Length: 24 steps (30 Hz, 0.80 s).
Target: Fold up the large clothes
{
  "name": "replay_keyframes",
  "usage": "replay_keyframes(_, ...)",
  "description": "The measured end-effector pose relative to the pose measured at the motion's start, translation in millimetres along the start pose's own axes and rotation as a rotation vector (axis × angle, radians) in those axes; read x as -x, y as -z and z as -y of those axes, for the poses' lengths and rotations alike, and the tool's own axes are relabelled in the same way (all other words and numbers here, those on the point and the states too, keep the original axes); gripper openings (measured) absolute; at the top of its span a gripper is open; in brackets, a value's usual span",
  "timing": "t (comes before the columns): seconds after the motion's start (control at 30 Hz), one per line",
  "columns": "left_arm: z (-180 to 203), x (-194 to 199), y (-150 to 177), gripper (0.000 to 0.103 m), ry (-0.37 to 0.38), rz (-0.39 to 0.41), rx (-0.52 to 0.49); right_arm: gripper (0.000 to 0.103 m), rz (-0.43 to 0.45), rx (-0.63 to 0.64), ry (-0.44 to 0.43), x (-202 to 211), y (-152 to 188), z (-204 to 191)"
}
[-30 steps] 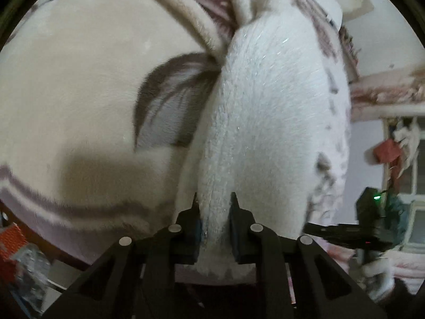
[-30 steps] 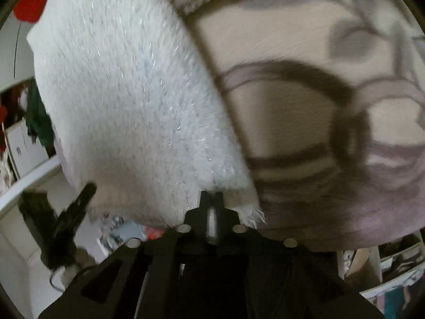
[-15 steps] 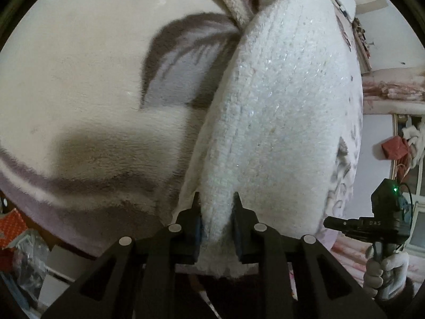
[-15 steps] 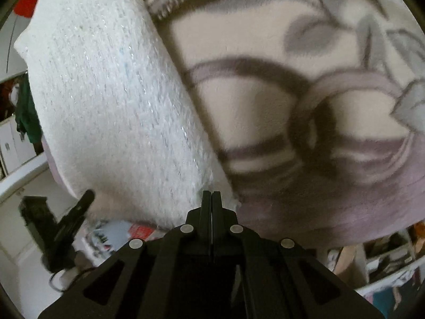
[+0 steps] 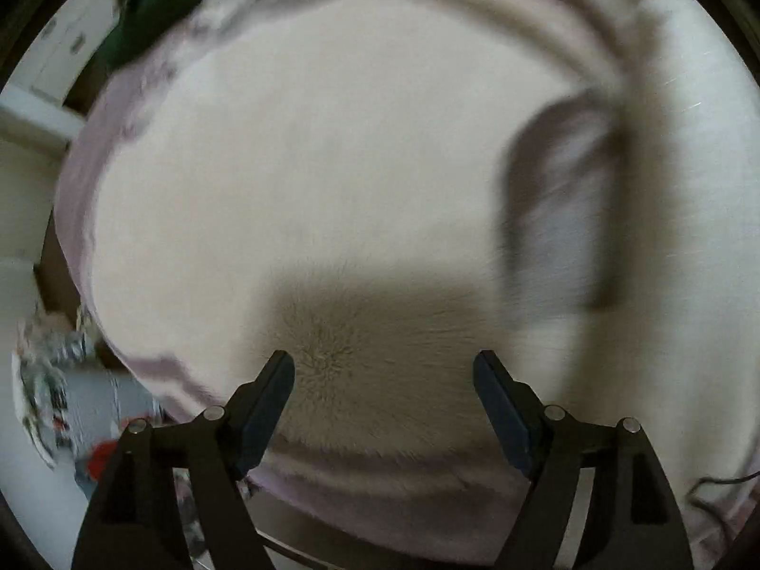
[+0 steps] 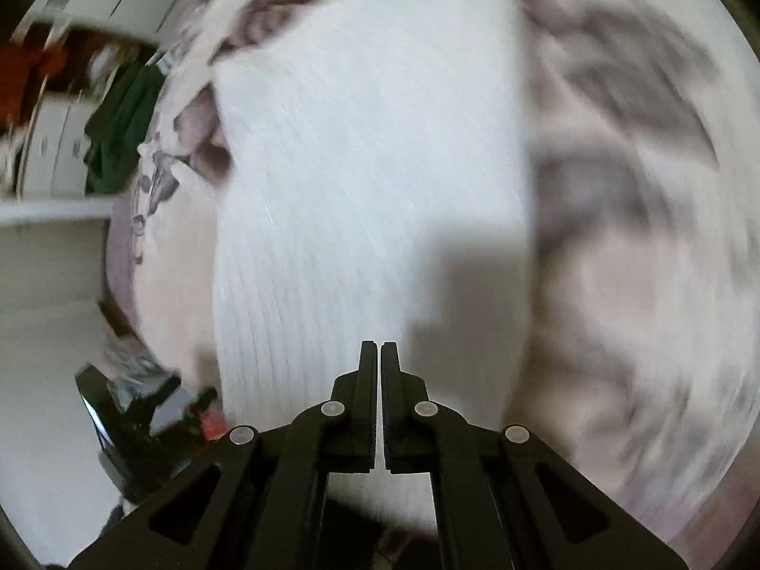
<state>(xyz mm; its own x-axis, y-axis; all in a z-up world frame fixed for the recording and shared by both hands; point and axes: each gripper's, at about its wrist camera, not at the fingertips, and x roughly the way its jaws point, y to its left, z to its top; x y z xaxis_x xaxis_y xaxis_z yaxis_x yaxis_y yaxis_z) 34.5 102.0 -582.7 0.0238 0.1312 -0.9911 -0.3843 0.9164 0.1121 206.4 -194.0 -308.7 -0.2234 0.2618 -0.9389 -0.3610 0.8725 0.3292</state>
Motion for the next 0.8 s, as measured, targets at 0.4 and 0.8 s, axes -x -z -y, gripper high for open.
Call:
replay_keyframes(0.4, -33, -20, -8, 0.103, 0.139, 0.022, 0.142, 0.000, -0.252, 0.190, 0.182, -78, -89, -16)
replay_keyframes(0.8, -11, 35, 25, 0.026, 0.522, 0.018, 0.180, 0.082, -0.340, -0.259, -0.093, -11, 81, 123)
